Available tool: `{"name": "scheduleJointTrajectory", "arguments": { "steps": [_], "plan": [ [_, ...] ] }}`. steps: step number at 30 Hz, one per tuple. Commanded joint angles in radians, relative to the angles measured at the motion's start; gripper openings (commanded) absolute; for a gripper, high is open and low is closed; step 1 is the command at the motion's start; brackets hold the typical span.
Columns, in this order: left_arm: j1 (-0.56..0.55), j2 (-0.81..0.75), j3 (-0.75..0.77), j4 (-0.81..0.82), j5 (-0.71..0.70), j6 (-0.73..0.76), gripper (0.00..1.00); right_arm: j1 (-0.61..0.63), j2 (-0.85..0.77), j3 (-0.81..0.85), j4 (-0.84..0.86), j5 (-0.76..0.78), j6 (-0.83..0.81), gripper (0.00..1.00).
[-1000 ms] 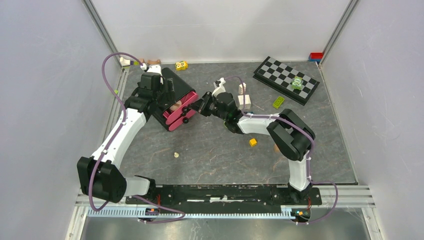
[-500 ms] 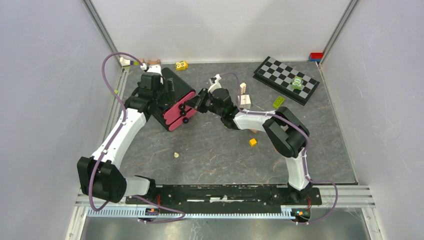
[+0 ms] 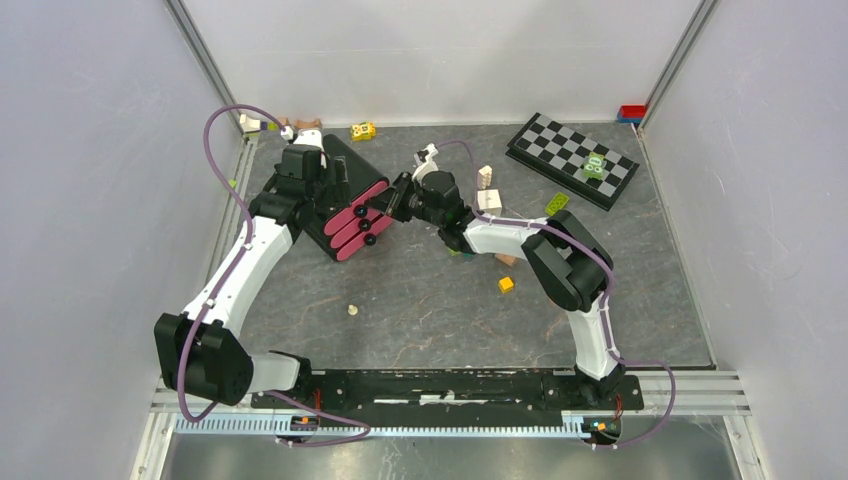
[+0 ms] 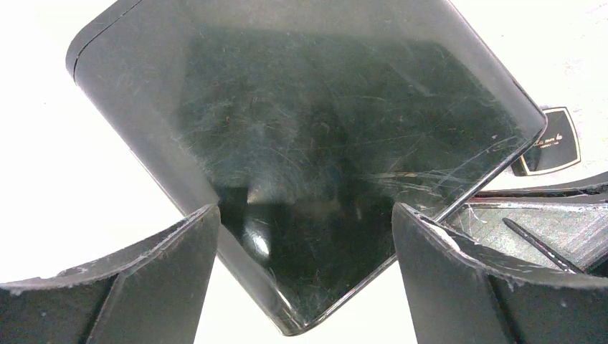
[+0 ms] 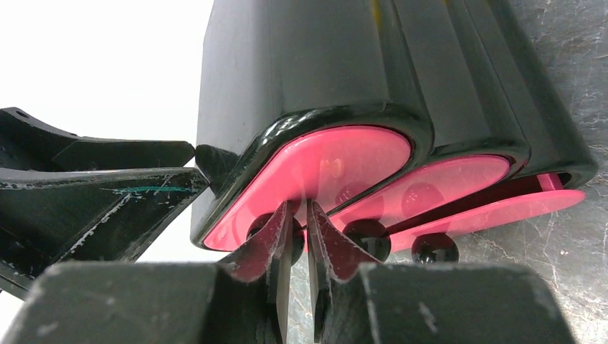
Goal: Organize the makeup
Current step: Close the drawer in the storage box, then open the drawer in the storage box.
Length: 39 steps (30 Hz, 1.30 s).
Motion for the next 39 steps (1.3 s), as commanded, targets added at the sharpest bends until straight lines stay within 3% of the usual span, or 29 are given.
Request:
{"name": "scheduleJointTrajectory", "arguments": {
  "steps": [1, 8, 14, 26, 39],
  "plan": [
    [-0.005, 0.025, -0.012, -0.074, -0.013, 0.034, 0.94, -0.004, -0.050, -0.044, 0.081, 0.026, -0.026, 0.19],
    [-0.005, 0.028, -0.014, -0.074, -0.009, 0.033, 0.94, -0.032, -0.167, -0.247, 0.097, 0.106, -0.067, 0.27],
    [-0.005, 0.029, -0.013, -0.074, -0.009, 0.032, 0.94, -0.032, -0.140, -0.292, 0.110, 0.098, -0.043, 0.38],
    [-0.007, 0.036, -0.014, -0.074, -0.009, 0.031, 0.94, -0.017, -0.002, -0.215, 0.155, 0.027, 0.016, 0.50],
    [-0.008, 0.038, -0.017, -0.073, -0.003, 0.029, 0.94, 0.040, 0.127, -0.092, 0.131, -0.008, 0.050, 0.53]
  ]
}}
